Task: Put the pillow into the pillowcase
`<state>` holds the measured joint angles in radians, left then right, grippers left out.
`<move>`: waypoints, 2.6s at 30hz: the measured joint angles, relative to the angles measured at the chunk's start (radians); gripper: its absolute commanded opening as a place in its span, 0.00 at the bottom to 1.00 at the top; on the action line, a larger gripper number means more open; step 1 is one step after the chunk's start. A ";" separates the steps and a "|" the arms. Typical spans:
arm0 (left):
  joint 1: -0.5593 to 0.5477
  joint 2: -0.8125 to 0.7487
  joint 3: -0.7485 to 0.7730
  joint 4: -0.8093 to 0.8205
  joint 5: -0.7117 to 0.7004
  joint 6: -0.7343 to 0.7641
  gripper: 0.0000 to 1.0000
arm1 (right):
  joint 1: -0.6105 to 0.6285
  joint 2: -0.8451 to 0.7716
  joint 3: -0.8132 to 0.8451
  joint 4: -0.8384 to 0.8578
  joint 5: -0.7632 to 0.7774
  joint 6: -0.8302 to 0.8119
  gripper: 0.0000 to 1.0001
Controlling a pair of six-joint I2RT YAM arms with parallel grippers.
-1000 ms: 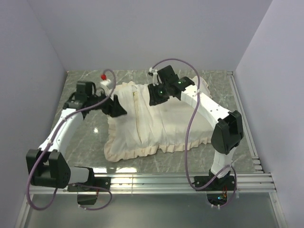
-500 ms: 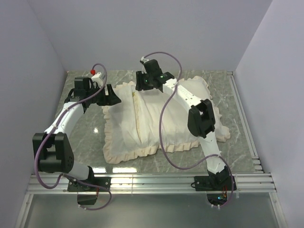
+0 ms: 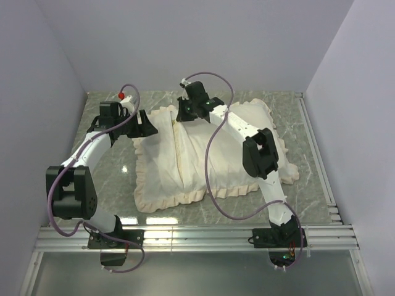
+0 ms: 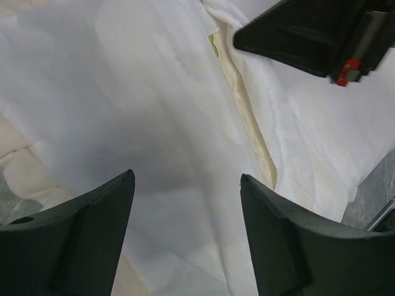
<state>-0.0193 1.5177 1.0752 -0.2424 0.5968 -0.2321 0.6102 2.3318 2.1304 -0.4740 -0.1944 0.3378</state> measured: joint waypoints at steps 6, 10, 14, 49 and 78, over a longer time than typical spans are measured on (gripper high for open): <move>0.000 0.056 0.003 0.030 0.020 -0.027 0.56 | 0.023 -0.126 -0.076 0.054 -0.127 0.049 0.00; -0.003 0.177 0.020 0.075 0.058 -0.091 0.42 | 0.044 -0.144 -0.077 0.067 -0.195 0.081 0.00; -0.003 0.282 0.043 0.118 0.085 -0.148 0.31 | 0.049 -0.143 -0.191 0.098 -0.226 0.113 0.00; 0.148 0.278 0.266 -0.329 0.233 0.344 0.84 | -0.922 -0.353 -0.552 -0.322 -0.126 -0.280 0.43; 0.039 0.608 0.758 -0.238 0.124 0.168 0.99 | -0.865 -0.484 -0.614 -0.310 -0.265 -0.418 0.87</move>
<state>0.0196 2.1258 1.8328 -0.4801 0.7204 -0.0643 -0.2550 1.8473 1.5166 -0.7841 -0.4591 -0.0803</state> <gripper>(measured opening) 0.990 0.809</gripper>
